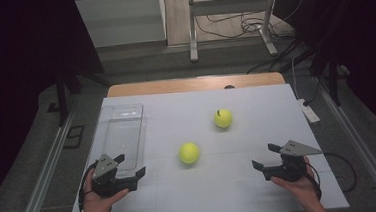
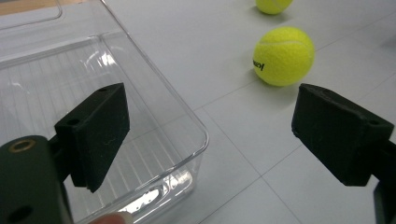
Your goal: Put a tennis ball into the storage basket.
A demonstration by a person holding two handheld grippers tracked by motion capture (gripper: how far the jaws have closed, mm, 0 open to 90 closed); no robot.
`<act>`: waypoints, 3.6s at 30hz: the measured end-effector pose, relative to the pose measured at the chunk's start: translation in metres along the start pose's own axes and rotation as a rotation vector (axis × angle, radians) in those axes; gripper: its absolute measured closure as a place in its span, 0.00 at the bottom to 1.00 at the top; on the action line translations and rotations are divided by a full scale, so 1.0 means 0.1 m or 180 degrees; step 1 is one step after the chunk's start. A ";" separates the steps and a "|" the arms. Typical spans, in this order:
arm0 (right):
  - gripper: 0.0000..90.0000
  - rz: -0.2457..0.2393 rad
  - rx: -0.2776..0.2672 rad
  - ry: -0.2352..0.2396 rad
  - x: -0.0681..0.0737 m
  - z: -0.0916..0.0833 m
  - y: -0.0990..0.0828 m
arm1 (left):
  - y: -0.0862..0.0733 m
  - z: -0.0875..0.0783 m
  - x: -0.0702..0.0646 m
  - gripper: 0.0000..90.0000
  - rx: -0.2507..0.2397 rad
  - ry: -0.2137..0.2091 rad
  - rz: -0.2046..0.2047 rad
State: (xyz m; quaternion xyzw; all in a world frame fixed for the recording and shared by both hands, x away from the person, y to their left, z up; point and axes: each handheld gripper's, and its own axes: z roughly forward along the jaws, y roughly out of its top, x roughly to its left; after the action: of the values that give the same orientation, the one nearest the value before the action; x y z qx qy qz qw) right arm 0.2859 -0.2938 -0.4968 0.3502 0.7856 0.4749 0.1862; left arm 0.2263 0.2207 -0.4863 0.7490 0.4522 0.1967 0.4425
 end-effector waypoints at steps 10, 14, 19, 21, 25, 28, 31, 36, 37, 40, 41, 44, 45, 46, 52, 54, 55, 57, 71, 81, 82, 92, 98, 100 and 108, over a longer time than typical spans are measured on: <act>0.14 -0.0011 0.0012 -0.0010 0.00 0.00 0.00 | 0.09 0.00 -0.02 0.14 0.0121 -0.0065 -0.0026; 0.14 -0.0020 0.0038 -0.0016 0.01 0.01 -0.01 | 0.13 0.01 -0.03 0.14 0.0147 -0.0099 -0.0010; 0.14 -0.0019 0.0049 -0.0027 0.00 0.00 -0.02 | 0.16 0.01 -0.05 0.14 0.0151 -0.0131 0.0028; 0.14 -0.0013 0.0051 -0.0031 0.00 0.00 -0.02 | 0.19 0.01 -0.06 0.14 0.0149 -0.0144 0.0038; 0.14 -0.0013 0.0070 -0.0025 0.01 0.01 -0.03 | 0.24 0.02 -0.07 0.14 0.0135 -0.0159 0.0057; 0.14 -0.0031 0.0076 -0.0023 0.01 0.01 -0.03 | 0.27 0.03 -0.08 0.14 0.0123 -0.0162 0.0053; 0.14 -0.0030 0.0080 -0.0026 0.01 0.02 -0.03 | 0.30 0.04 -0.08 0.14 0.0120 -0.0177 0.0072; 0.14 -0.0040 0.0102 -0.0029 0.01 0.03 -0.04 | 0.36 0.07 -0.09 0.14 0.0127 -0.0216 0.0087; 0.14 -0.0047 0.0112 -0.0036 0.01 0.03 -0.04 | 0.37 0.08 -0.09 0.14 0.0131 -0.0230 0.0089; 0.14 -0.0052 0.0120 -0.0042 0.01 0.03 -0.04 | 0.39 0.10 -0.09 0.14 0.0140 -0.0245 0.0103; 0.14 -0.0052 0.0119 -0.0042 0.01 0.03 -0.04 | 0.40 0.11 -0.09 0.14 0.0142 -0.0248 0.0104; 0.14 -0.0055 0.0122 -0.0042 0.01 0.03 -0.04 | 0.43 0.13 -0.08 0.14 0.0147 -0.0256 0.0108; 0.14 -0.0058 0.0125 -0.0042 0.01 0.03 -0.04 | 0.43 0.13 -0.08 0.14 0.0147 -0.0256 0.0108; 0.14 -0.0058 0.0125 -0.0042 0.01 0.03 -0.04 | 0.43 0.14 -0.08 0.14 0.0155 -0.0264 0.0106; 0.14 -0.0072 0.0136 -0.0028 0.02 0.05 -0.04 | 0.46 0.16 -0.08 0.14 0.0164 -0.0278 0.0102; 0.14 -0.0079 0.0147 -0.0027 0.02 0.05 -0.04 | 0.47 0.18 -0.08 0.14 0.0170 -0.0286 0.0101; 0.14 -0.0079 0.0147 -0.0027 0.02 0.05 -0.04 | 0.47 0.18 -0.08 0.14 0.0172 -0.0291 0.0102; 0.14 -0.0083 0.0155 -0.0029 0.03 0.05 -0.05 | 0.48 0.19 -0.08 0.14 0.0177 -0.0295 0.0103; 0.14 -0.0106 0.0187 -0.0037 0.03 0.06 -0.05 | 0.60 0.31 -0.12 0.14 0.0195 -0.0363 0.0144; 0.14 -0.0114 0.0200 -0.0033 0.03 0.07 -0.06 | 0.68 0.42 -0.15 0.13 0.0241 -0.0419 0.0171; 0.14 -0.0115 0.0201 -0.0033 0.03 0.07 -0.06 | 0.69 0.43 -0.15 0.13 0.0245 -0.0425 0.0171; 0.14 -0.0108 0.0206 -0.0030 0.03 0.07 -0.06 | 0.78 0.51 -0.19 0.13 0.0250 -0.0473 0.0187; 0.14 -0.0103 0.0194 -0.0027 0.03 0.07 -0.06 | 0.81 0.58 -0.22 0.13 0.0277 -0.0501 0.0205; 0.14 -0.0100 0.0194 -0.0027 0.03 0.06 -0.07 | 0.82 0.60 -0.22 0.13 0.0295 -0.0507 0.0203; 0.14 -0.0102 0.0209 -0.0042 0.03 0.06 -0.07 | 0.87 0.69 -0.26 0.13 0.0335 -0.0592 0.0200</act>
State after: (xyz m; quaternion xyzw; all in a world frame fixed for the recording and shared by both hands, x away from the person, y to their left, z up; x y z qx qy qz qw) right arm 0.2854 -0.2901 -0.5058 0.3466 0.8051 0.4434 0.1873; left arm 0.3042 0.1481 -0.4471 0.8001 0.3951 0.1161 0.4362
